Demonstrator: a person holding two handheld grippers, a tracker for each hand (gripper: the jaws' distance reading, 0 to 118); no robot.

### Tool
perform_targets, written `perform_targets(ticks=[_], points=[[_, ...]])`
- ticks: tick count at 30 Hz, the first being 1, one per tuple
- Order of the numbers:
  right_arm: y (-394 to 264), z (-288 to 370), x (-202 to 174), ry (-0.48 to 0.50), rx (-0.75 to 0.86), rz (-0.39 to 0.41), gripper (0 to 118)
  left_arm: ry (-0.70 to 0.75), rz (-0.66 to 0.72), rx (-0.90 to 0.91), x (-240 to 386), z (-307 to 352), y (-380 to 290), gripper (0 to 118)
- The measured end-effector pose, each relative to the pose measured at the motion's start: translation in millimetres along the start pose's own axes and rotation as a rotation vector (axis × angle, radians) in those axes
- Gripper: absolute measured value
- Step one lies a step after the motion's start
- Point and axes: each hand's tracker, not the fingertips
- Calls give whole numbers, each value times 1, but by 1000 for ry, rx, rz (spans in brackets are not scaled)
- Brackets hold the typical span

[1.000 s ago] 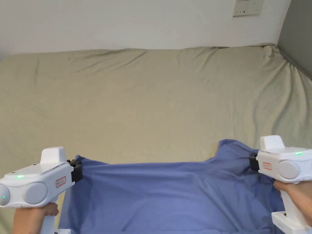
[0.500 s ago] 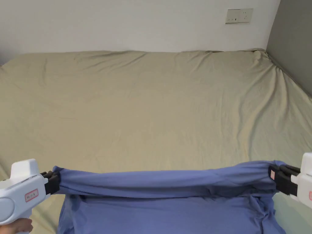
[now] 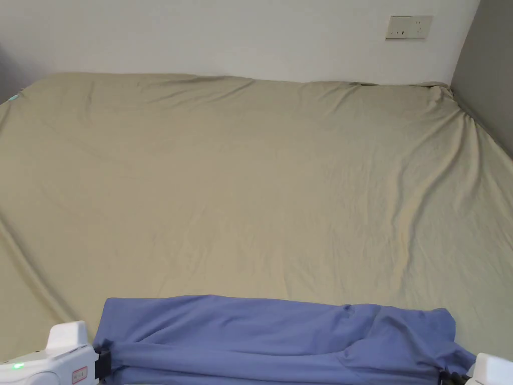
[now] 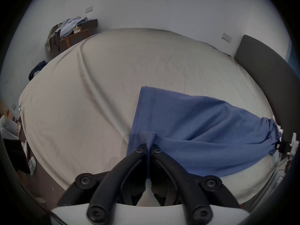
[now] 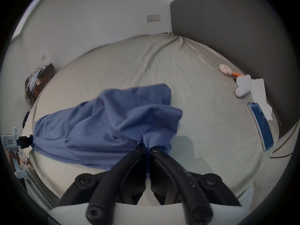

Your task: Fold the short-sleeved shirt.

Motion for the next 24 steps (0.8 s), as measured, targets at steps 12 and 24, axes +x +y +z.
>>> perform_targets(ticks=[12,24], points=[[77,111,-74,-6,472,126,111,-146,1,382,40,97,72,118],[115,167,-154,-80,824,244,109,-96,-77,867,117,169,113,107]])
